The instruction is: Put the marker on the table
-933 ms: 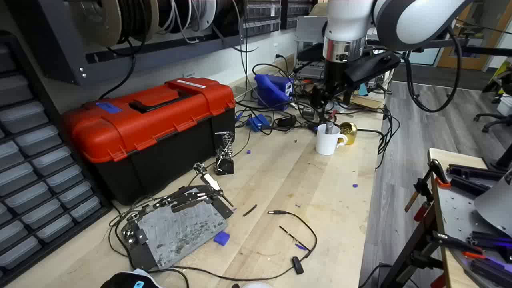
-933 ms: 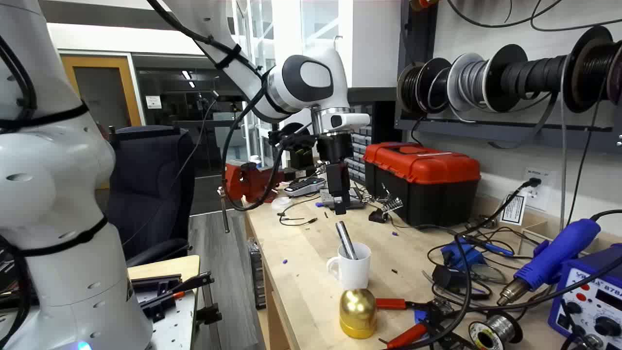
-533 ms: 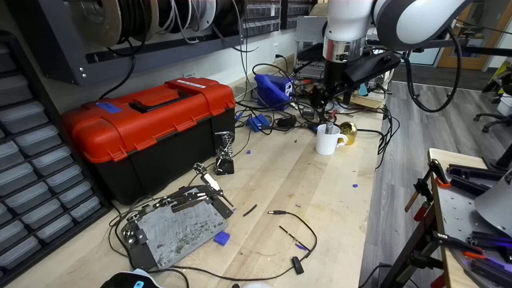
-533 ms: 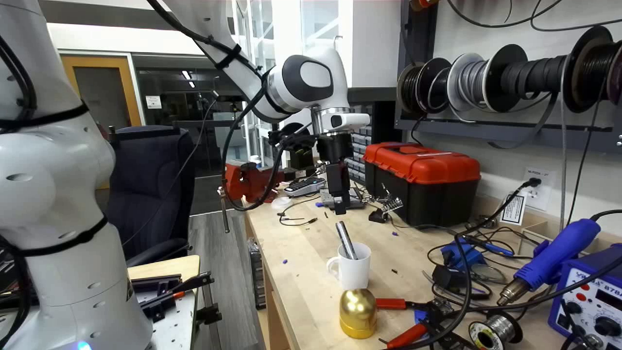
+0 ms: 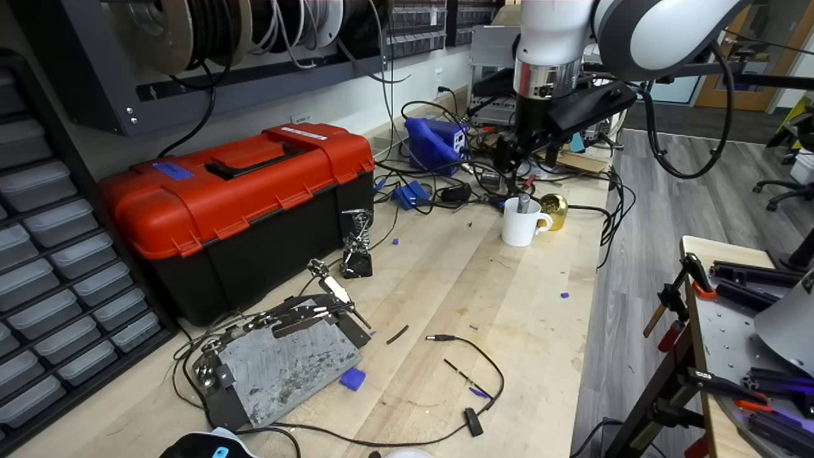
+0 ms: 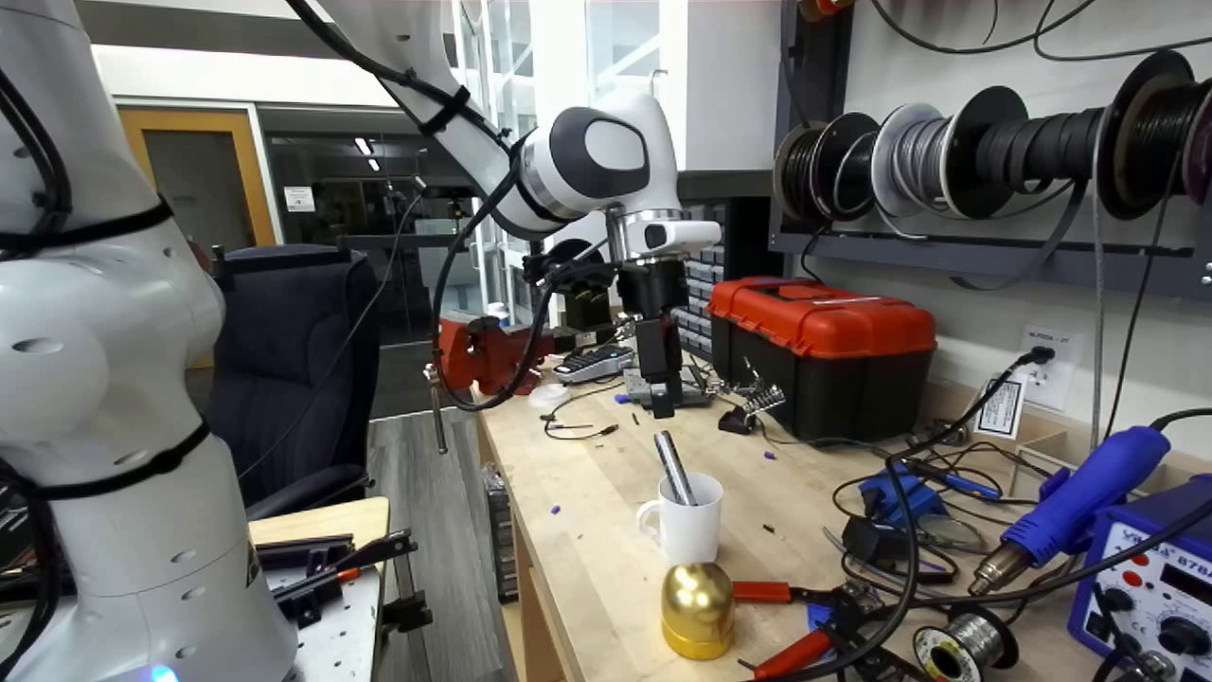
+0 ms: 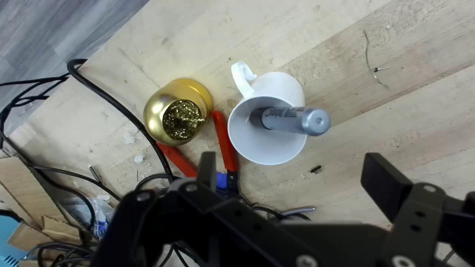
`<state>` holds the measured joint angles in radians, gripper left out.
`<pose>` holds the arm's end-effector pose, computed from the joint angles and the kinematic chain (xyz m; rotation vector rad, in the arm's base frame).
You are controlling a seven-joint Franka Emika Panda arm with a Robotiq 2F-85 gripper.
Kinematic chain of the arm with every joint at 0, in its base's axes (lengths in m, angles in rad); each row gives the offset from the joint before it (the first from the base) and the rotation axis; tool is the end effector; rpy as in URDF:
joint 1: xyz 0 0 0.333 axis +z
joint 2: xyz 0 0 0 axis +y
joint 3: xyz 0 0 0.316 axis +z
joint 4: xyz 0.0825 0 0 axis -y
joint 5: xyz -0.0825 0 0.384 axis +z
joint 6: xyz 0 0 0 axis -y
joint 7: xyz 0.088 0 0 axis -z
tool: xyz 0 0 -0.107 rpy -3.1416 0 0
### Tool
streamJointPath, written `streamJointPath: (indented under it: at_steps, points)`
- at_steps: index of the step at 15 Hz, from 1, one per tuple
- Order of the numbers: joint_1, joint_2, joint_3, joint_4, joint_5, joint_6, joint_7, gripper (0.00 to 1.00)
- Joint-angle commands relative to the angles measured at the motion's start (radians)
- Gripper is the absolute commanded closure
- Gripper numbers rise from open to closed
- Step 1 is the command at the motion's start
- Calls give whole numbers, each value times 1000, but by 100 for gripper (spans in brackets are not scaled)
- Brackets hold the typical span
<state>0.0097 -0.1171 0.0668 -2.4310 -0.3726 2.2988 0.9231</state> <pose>0.4702 0.0282 0.3501 2.7534 -0.8447 0.1762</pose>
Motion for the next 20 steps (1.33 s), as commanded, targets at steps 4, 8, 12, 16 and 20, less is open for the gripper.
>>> streamJointPath:
  at_steps: [4,8,12,16,20]
  points:
    - [3,48,10,27,4,7,-51,0]
    - [1,103,-10,32,55,35,-135,0]
    - [-3,158,-34,27,132,106,-238,0]
    - [-2,182,-56,18,198,153,-292,0]
    - [-3,149,-78,-12,188,161,-268,0]
